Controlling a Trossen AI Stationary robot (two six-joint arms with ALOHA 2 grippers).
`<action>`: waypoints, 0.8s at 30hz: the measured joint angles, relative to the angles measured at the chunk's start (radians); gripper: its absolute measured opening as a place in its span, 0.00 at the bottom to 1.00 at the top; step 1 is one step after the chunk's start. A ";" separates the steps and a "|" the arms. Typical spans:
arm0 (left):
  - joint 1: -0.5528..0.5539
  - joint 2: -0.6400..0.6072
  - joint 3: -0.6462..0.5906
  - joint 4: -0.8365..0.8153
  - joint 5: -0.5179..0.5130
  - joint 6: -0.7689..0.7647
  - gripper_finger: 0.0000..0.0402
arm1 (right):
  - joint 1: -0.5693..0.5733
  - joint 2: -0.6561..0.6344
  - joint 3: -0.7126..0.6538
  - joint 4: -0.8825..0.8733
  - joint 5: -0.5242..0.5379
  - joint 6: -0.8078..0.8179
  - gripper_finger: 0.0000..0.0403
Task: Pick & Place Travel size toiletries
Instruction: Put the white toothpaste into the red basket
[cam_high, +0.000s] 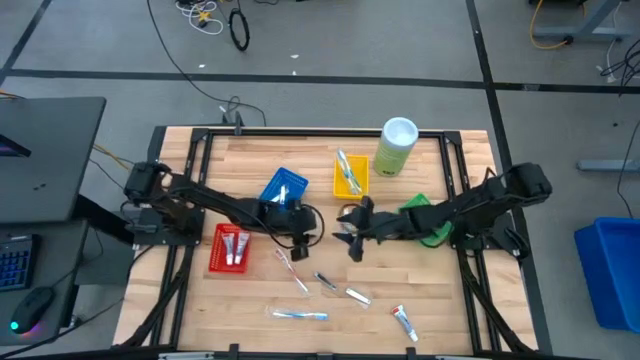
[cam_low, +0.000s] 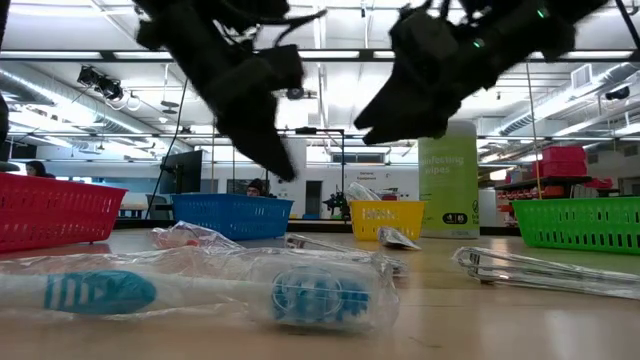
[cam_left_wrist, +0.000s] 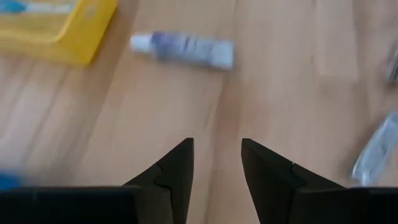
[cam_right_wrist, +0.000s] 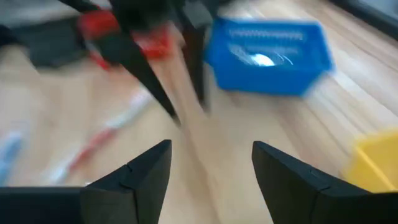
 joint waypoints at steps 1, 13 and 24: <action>0.001 -0.029 0.000 -0.067 -0.013 -0.010 0.36 | 0.000 0.004 0.049 -0.109 0.024 0.032 0.58; 0.002 -0.305 0.001 -0.280 -0.158 0.073 0.36 | -0.048 0.146 0.179 -0.419 0.150 0.559 0.57; 0.002 -0.315 0.000 -0.274 -0.145 0.101 0.36 | -0.050 0.259 0.177 -0.432 0.127 0.626 0.54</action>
